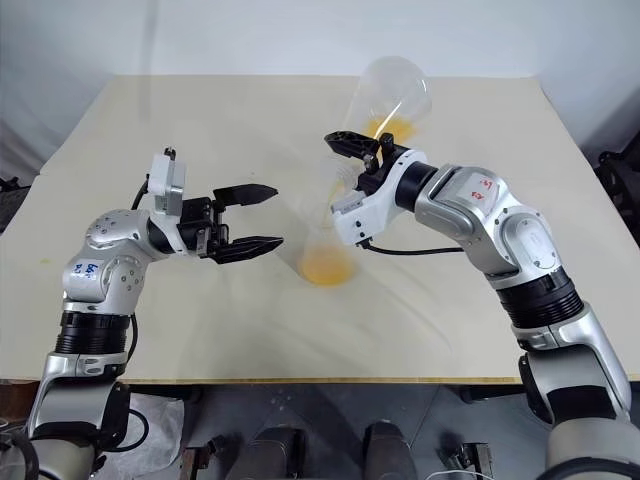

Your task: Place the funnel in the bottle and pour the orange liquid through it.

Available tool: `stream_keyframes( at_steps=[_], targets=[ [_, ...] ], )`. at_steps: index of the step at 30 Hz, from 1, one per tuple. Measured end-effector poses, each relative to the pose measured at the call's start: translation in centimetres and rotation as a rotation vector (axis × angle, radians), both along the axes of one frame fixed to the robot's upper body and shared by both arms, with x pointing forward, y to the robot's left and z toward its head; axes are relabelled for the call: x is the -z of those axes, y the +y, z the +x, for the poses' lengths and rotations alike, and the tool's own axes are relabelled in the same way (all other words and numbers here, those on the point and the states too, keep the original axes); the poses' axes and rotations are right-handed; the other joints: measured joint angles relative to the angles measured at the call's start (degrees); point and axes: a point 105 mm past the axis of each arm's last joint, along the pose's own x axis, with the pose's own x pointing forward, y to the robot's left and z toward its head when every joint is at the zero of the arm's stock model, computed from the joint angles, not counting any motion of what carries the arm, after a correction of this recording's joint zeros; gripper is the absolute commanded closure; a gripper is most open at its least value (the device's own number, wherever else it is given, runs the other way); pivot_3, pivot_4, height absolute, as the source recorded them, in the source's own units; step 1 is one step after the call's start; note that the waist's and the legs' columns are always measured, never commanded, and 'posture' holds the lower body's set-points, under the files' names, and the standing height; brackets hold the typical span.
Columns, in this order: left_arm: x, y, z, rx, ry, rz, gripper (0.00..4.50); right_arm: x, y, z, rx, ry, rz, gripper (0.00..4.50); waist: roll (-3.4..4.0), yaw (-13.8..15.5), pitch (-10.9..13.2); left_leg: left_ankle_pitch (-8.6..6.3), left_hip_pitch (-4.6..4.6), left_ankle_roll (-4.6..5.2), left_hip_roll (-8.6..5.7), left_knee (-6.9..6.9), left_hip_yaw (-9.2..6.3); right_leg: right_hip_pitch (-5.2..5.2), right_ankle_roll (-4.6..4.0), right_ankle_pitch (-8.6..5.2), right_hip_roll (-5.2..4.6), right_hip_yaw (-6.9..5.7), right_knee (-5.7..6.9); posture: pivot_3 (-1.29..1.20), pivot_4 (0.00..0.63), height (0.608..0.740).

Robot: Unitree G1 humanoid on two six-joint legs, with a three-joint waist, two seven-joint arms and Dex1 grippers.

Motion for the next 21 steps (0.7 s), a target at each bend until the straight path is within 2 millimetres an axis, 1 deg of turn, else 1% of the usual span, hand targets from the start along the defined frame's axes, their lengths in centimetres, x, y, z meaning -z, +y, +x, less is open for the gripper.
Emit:
stream_keyframes(
  at_steps=[5, 11, 21],
  targets=[
    [-0.24, -0.07, 0.04, 0.000, -0.009, 0.003, 0.00, 0.03, -0.05, 0.07, 0.002, 0.002, -0.001, 2.01, 0.00, 0.0, 0.0, 0.00, 0.00, 0.00, 0.00, 0.00, 0.00, 0.00, 0.00, 0.00, 0.00, 0.00, 0.00, 0.00, 0.150, 0.740],
    [-0.22, -0.07, 0.05, -0.001, -0.010, 0.006, 0.00, -0.38, -0.02, 0.03, 0.000, -0.012, -0.004, 2.01, 0.00, 0.0, 0.0, 0.00, 0.00, 0.00, 0.00, 0.00, 0.00, 0.00, 0.00, 0.00, 0.00, 0.00, 0.00, 0.00, 0.150, 0.740],
    [0.00, 0.04, 0.16, -0.001, 0.000, 0.007, 0.00, -0.26, 0.03, -0.06, -0.008, -0.017, -0.018, 2.01, 0.00, 0.0, 0.0, 0.00, 0.00, 0.00, 0.00, 0.00, 0.00, 0.00, 0.00, 0.00, 0.00, 0.00, 0.00, 0.00, 0.150, 0.740]
  ],
)
